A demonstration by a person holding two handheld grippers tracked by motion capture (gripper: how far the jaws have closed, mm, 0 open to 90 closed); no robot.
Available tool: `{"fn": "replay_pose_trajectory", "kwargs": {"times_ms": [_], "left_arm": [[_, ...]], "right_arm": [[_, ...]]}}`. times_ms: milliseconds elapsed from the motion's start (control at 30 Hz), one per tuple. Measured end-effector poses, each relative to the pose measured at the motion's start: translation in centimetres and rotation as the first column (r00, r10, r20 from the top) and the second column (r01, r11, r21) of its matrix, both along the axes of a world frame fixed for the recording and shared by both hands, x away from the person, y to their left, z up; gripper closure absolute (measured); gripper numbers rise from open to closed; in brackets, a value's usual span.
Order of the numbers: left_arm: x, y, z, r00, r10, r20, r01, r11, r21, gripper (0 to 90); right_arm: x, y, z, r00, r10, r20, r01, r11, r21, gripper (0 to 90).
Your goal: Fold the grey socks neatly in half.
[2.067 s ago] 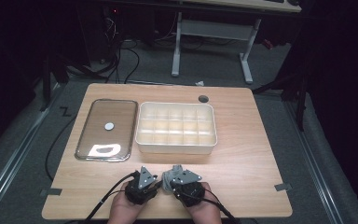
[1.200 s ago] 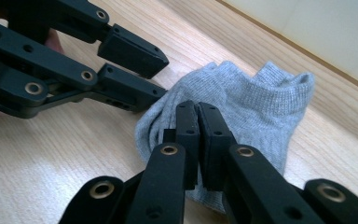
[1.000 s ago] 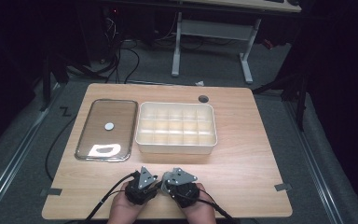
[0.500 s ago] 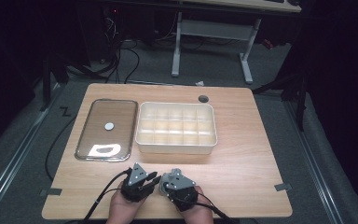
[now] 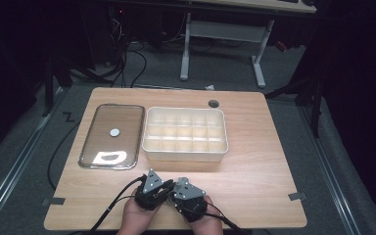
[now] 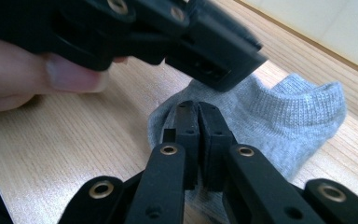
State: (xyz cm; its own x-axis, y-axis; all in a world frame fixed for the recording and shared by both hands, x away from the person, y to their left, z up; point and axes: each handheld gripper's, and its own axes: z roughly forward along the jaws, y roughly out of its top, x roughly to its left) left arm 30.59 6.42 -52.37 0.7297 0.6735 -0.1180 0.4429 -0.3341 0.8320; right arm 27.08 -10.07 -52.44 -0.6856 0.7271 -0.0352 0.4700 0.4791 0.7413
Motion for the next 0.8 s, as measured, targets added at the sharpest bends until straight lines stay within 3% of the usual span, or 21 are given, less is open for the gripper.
{"fn": "replay_pose_trajectory", "kwargs": {"times_ms": [167, 267, 367, 500, 700, 800], "left_arm": [[0.3, 0.1, -0.7, 0.9999, 0.004, -0.015, -0.004, 0.9998, 0.017, 82.7], [0.2, 0.0, -0.7, 1.0, 0.003, -0.008, -0.003, 0.9998, 0.021, 82.6], [0.3, 0.0, -0.7, 1.0, -0.004, -0.007, 0.004, 0.9996, 0.027, 82.6], [0.2, 0.0, -0.8, 1.0, -0.004, -0.002, 0.004, 0.9997, 0.025, 82.6], [0.2, -0.1, -0.8, 1.0, -0.006, 0.003, 0.006, 0.9996, 0.028, 82.4], [0.2, 0.0, -0.8, 1.0, -0.006, 0.004, 0.005, 0.9995, 0.03, 82.1]], "right_arm": [[0.1, -0.1, 0.3, 0.9999, 0.007, -0.008, -0.007, 1.0, 0.012, 87.0], [-0.1, -1.6, 2.6, 0.9986, -0.02, 0.048, 0.017, 0.997, 0.072, 87.1], [0.2, -2.8, 3.7, 0.9964, -0.051, 0.069, 0.045, 0.996, 0.083, 86.4], [0.4, -3.2, 3.0, 0.9982, -0.052, 0.03, 0.05, 0.996, 0.071, 85.1], [-0.1, -2.9, 2.8, 0.9987, -0.031, 0.04, 0.027, 0.995, 0.091, 82.6], [0.1, -2.9, 2.1, 0.9988, -0.046, 0.017, 0.045, 0.998, 0.052, 79.8]]}}
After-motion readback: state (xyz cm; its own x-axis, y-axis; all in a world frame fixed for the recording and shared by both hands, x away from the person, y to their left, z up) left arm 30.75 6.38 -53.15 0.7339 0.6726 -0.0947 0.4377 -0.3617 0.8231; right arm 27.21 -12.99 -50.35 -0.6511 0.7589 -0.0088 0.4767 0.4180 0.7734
